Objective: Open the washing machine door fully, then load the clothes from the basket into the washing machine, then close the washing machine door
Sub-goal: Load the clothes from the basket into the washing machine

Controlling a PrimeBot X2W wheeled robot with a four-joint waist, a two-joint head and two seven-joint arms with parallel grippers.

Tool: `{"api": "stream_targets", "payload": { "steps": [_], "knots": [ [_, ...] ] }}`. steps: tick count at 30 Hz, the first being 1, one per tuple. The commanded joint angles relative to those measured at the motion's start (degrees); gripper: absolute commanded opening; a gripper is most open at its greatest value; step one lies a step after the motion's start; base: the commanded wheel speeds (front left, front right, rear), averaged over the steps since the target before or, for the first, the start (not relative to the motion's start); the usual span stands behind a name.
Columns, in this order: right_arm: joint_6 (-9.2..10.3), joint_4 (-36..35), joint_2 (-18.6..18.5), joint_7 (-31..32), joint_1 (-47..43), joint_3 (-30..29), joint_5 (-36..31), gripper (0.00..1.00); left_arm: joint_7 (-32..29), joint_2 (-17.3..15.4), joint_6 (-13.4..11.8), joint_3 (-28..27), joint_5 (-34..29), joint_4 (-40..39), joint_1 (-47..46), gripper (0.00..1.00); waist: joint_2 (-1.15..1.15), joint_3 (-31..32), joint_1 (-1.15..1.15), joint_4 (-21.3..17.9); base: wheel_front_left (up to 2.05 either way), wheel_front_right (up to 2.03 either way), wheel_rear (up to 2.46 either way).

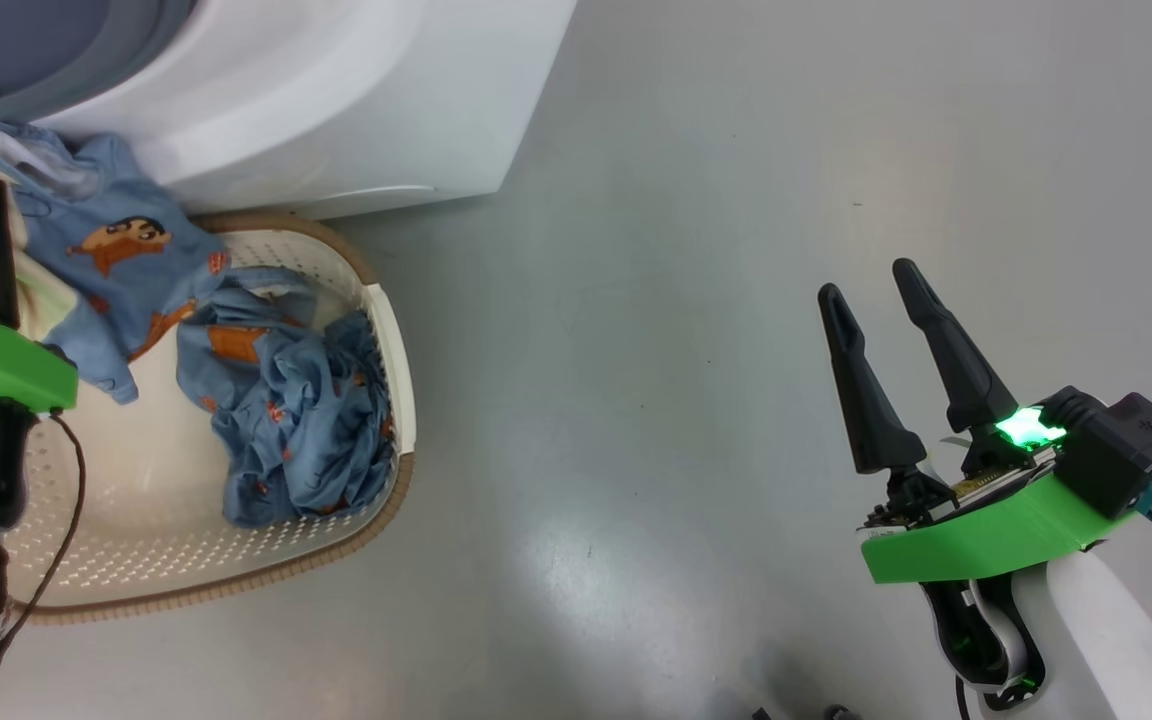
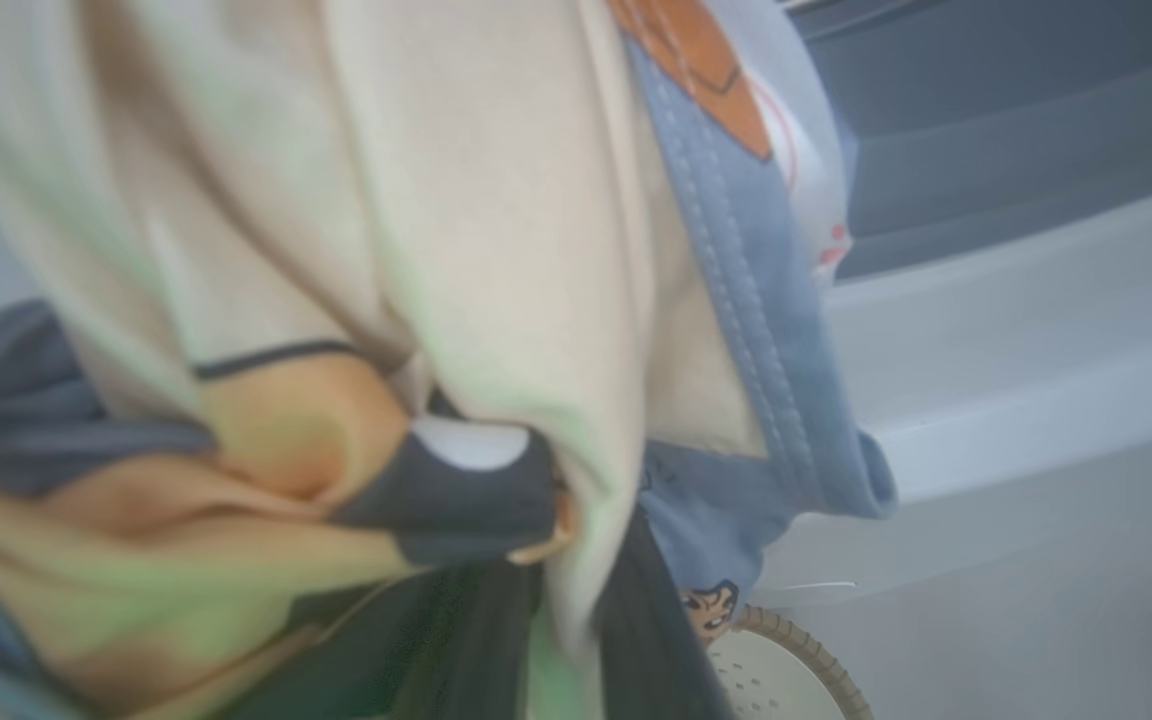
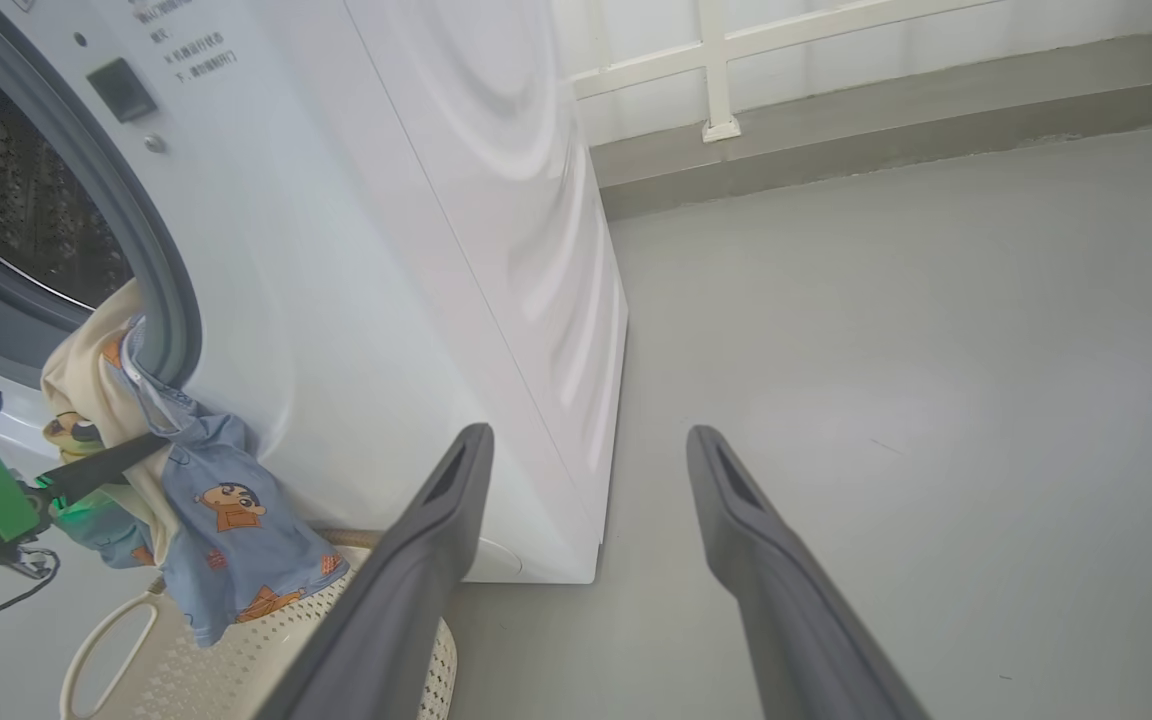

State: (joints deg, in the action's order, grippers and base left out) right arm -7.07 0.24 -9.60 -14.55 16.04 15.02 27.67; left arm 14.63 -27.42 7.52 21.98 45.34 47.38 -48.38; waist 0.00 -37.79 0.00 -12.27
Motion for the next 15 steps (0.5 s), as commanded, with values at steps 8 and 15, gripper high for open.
{"api": "stream_targets", "payload": {
  "steps": [8, 15],
  "knots": [
    [-0.42, -1.47, 0.08, -0.45, -0.54, 0.44, -0.92, 1.0, 0.37, -2.8, -0.03, -3.18, -1.22, -3.95, 0.16, 0.0, 0.0, 0.63, 0.0, 1.6, 0.0, 0.0, 0.0],
    [-0.42, -1.29, 0.54, -0.45, -0.44, 0.34, -0.84, 1.0, 0.37, -2.01, -0.03, -8.04, -5.94, -10.56, 3.43, 0.0, 0.0, 1.63, 0.0, 3.16, 0.0, 0.0, 0.0]
  ]
}}
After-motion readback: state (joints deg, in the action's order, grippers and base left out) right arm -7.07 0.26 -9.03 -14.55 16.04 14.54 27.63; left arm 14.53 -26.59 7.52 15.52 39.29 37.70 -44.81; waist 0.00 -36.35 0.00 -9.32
